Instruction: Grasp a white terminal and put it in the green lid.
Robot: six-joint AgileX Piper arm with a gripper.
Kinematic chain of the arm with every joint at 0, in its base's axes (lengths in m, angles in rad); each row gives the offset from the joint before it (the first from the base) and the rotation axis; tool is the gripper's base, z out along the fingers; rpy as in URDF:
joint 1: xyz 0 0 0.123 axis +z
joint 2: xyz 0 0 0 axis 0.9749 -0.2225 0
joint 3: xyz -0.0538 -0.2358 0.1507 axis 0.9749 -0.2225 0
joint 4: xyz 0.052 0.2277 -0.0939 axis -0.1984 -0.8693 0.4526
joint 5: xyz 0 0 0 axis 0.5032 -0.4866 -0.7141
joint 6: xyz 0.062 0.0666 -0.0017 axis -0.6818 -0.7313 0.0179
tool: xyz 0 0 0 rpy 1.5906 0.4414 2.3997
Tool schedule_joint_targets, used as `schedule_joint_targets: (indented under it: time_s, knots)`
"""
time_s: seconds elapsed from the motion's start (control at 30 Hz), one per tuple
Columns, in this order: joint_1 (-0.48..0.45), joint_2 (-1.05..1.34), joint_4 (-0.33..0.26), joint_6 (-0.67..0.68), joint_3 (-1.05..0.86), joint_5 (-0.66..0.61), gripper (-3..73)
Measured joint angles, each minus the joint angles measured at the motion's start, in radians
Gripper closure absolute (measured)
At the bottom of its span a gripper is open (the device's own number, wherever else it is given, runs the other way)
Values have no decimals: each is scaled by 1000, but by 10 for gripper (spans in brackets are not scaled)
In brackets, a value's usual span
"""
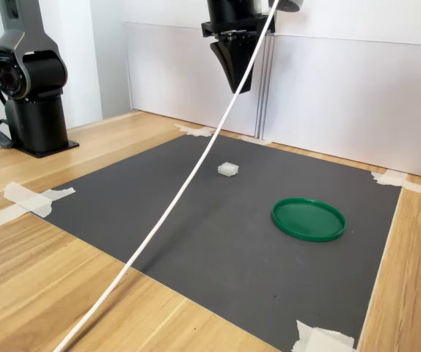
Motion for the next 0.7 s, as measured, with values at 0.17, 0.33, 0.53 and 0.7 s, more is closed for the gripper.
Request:
schedule_joint_targets:
  time_s: [0.17,0.33,0.53,0.7]
  knots:
    - [1,20,25,54,-71,-17,614]
    - [1,33,47,58,-81,-18,358]
    - [1,33,100,58,-81,-1,31]
    - [1,33,70,93,-81,7,-12]
